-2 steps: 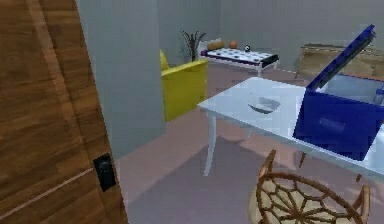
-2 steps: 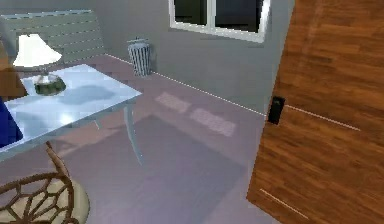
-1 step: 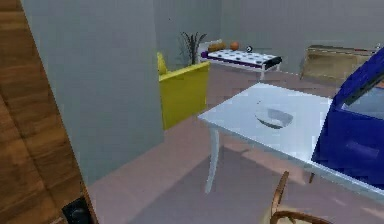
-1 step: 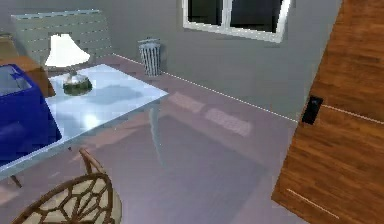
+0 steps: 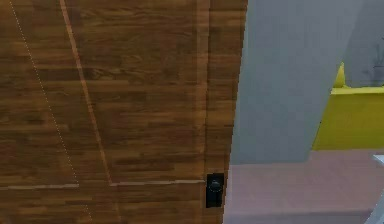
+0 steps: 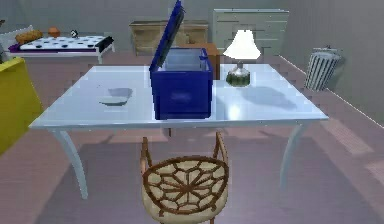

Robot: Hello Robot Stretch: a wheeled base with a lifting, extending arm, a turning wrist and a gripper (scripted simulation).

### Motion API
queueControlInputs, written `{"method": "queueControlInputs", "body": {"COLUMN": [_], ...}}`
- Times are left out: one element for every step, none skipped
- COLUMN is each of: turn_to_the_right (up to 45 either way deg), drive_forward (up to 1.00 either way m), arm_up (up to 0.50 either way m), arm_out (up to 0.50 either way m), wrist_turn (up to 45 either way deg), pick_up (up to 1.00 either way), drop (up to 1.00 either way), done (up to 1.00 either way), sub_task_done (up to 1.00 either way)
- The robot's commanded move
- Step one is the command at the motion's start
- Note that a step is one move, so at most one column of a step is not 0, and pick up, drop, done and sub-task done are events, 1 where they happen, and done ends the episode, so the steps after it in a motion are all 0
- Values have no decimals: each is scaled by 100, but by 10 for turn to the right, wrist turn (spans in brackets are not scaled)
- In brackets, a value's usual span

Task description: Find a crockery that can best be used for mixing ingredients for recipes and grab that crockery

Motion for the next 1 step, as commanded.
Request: {"method": "queueControlInputs", "body": {"turn_to_the_right": [-180], "drive_forward": [0], "arm_up": [0], "arm_out": [0], "wrist_turn": [0], "pick_up": [0], "drop": [0], "done": [0], "sub_task_done": [0]}}
